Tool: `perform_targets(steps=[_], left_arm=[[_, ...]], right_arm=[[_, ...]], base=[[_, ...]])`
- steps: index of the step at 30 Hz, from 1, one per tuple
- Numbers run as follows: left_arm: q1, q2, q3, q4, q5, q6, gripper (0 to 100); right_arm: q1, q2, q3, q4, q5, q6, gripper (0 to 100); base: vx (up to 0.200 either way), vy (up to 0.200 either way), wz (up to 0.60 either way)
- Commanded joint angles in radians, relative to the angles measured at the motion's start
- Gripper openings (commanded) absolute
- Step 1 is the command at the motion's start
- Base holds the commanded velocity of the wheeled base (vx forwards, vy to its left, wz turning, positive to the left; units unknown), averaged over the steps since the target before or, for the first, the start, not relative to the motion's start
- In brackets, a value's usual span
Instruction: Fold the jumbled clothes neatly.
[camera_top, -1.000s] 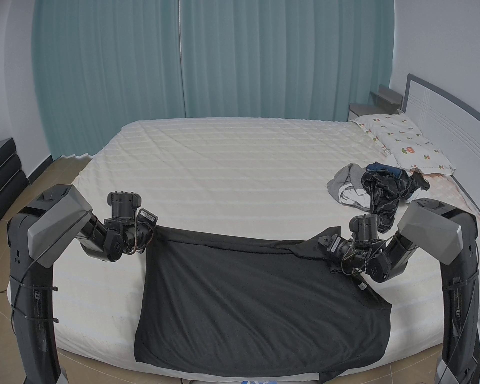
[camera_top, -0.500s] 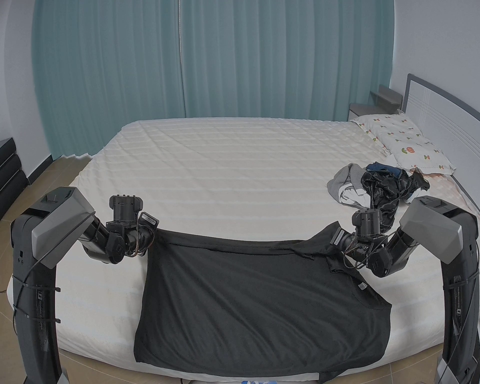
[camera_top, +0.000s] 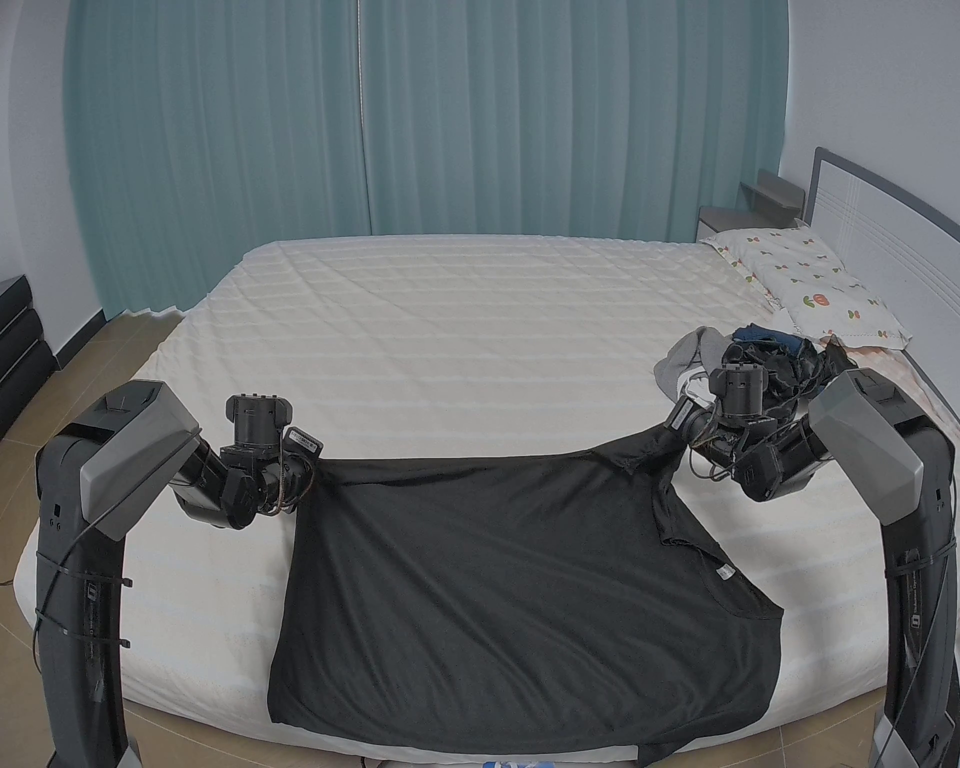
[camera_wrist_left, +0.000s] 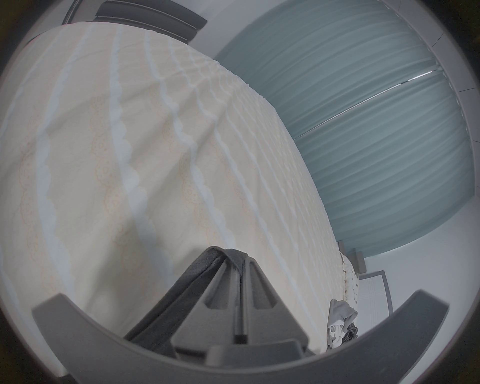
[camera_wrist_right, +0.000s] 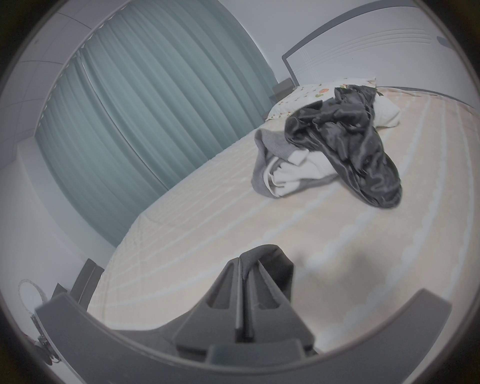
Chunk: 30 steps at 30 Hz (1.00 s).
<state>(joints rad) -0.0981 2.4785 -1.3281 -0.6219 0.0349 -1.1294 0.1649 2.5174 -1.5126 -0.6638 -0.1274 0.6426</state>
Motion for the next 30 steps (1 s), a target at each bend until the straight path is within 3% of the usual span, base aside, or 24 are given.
perform_targets(steps=[1,5,11,16,30], left_arm=[[0.0,0.019,-0.013,-0.001,0.002,-0.001,0],[0.0,0.031,-0.028,0.001,0.003,0.002,0],[0.001,0.033,-0.029,0.001,0.003,0.002,0],[0.0,0.031,-0.026,0.001,0.003,0.002,0],[0.0,0.031,-0.022,0.002,0.003,0.003,0]], right_arm=[[0.01,0.15,-0.233,0.064,-0.003,0.052,100],[0.016,0.164,-0.259,0.073,-0.003,0.115,100],[0.019,0.089,-0.127,0.066,0.019,0.114,100],[0.074,0.007,-0.026,0.101,0.069,0.114,100],[0.139,0.018,-0.018,0.133,0.066,0.111,100]], base=[[0.0,0.0,0.0],[0.0,0.0,0.0],[0.0,0.0,0.0],[0.0,0.0,0.0],[0.0,0.0,0.0]])
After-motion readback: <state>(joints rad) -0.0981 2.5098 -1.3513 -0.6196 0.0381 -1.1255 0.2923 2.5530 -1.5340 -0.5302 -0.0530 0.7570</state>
